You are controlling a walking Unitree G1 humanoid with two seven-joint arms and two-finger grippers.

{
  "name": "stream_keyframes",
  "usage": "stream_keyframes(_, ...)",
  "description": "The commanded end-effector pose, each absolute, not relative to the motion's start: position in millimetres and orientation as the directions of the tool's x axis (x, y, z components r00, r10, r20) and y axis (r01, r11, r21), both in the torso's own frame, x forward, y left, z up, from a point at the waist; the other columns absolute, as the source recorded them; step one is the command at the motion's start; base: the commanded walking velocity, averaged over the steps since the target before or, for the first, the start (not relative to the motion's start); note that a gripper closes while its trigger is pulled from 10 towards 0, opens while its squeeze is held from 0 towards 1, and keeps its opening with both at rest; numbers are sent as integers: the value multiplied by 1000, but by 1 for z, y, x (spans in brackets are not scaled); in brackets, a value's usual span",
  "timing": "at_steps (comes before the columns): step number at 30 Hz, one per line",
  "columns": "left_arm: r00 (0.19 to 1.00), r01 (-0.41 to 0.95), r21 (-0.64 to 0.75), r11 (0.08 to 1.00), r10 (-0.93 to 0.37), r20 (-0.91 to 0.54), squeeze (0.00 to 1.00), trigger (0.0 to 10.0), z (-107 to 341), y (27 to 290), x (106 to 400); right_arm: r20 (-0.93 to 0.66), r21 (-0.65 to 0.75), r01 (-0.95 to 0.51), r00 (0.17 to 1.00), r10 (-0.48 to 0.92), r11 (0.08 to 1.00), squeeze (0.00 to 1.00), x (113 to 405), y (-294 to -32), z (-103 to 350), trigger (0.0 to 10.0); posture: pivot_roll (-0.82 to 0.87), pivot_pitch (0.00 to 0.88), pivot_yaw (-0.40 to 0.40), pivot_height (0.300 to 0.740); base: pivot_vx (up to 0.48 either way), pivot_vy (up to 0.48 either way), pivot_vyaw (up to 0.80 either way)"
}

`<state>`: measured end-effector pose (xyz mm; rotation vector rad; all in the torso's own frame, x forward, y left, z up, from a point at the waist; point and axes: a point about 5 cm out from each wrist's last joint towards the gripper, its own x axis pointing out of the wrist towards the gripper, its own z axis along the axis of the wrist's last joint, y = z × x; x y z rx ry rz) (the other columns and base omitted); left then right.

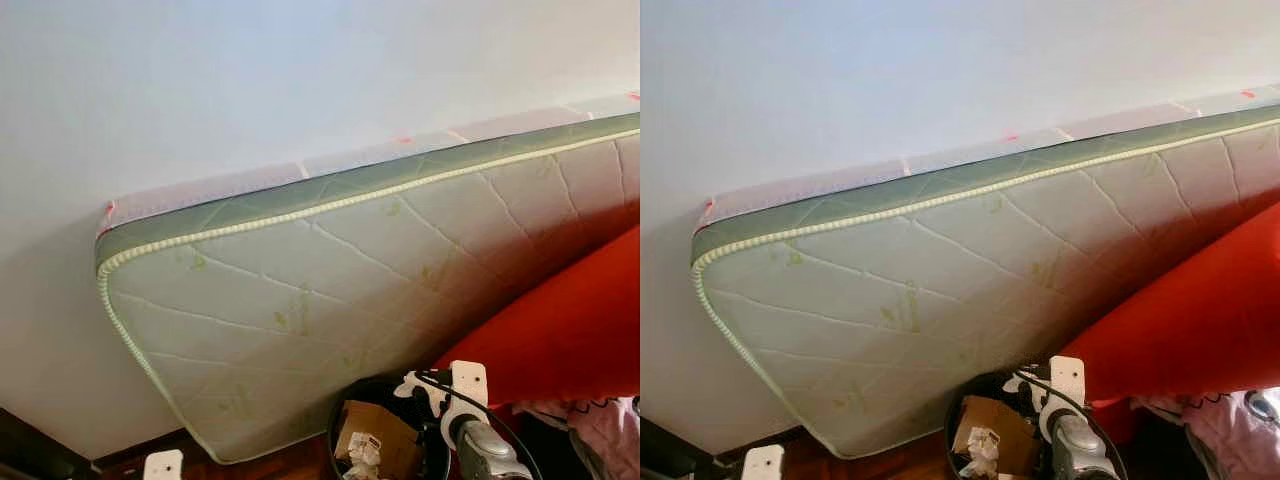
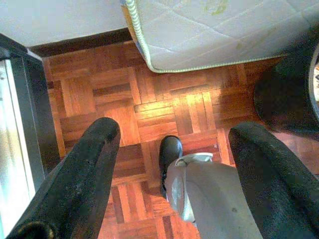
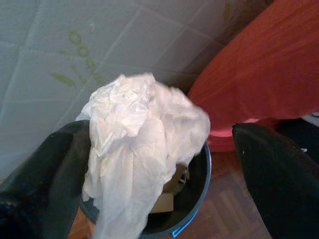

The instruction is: Clean up the room

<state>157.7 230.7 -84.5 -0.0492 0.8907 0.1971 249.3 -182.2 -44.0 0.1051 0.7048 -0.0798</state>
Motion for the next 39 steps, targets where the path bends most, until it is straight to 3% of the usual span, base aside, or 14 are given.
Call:
stream_keyframes(1,594,-180,51,982,150,-790,0,10000,-86,231,155,-638,78,132,769,-52,988,0,248,-185,-44,10000,88,0,-38,740,0,0,0)
stream_keyframes(7,592,-183,57,981,156,-791,0,10000,-86,234,154,-653,155,241,753,-84,958,0,251,-190,-42,10000,88,0,-38,740,0,0,0)
stream_keyframes(11,596,-185,58,981,159,-787,0,10000,-85,235,155,-648,146,238,756,-89,960,0,252,-191,-42,10000,92,0,-39,740,0,0,0)
stream_keyframes(19,623,-173,52,984,150,-768,0,10000,-78,226,177,-664,171,282,741,-101,944,0,251,-192,-43,10000,91,0,-38,740,0,0,0)
stream_keyframes(20,623,-173,52,984,150,-767,0,10000,-78,226,177,-654,138,260,748,-109,956,0,252,-193,-42,10000,91,0,-38,740,0,0,0)
stream_keyframes(21,625,-174,53,983,151,-766,0,10000,-78,227,178,-622,-15,123,776,-105,992,0,256,-191,-38,10000,90,0,-37,740,0,0,0)
stream_keyframes(22,625,-174,53,983,152,-766,0,10000,-78,227,178,-613,-53,80,785,-96,995,0,257,-190,-37,10000,90,0,-37,740,0,0,0)
stream_keyframes(28,624,-175,57,983,156,-766,0,10000,-77,230,177,-638,163,278,761,-113,947,0,256,-192,-38,10000,91,0,-37,740,0,0,0)
stream_keyframes(33,625,-177,57,983,157,-765,0,10000,-77,231,177,-631,107,228,768,-111,968,0,257,-192,-37,10000,93,0,-40,740,0,0,0)
stream_keyframes(34,626,-176,56,983,156,-764,0,10000,-77,229,178,-649,234,358,749,-129,904,0,256,-194,-39,10000,94,0,-40,740,0,0,0)
stream_keyframes(36,627,-175,54,983,154,-764,0,10000,-77,227,179,-664,359,492,732,-154,793,0,255,-198,-40,10000,95,0,-40,740,0,0,0)
stream_keyframes(39,623,-171,55,984,151,-768,0,10000,-78,226,179,-624,148,290,769,-138,946,0,260,-197,-34,10000,89,0,-37,740,0,0,0)
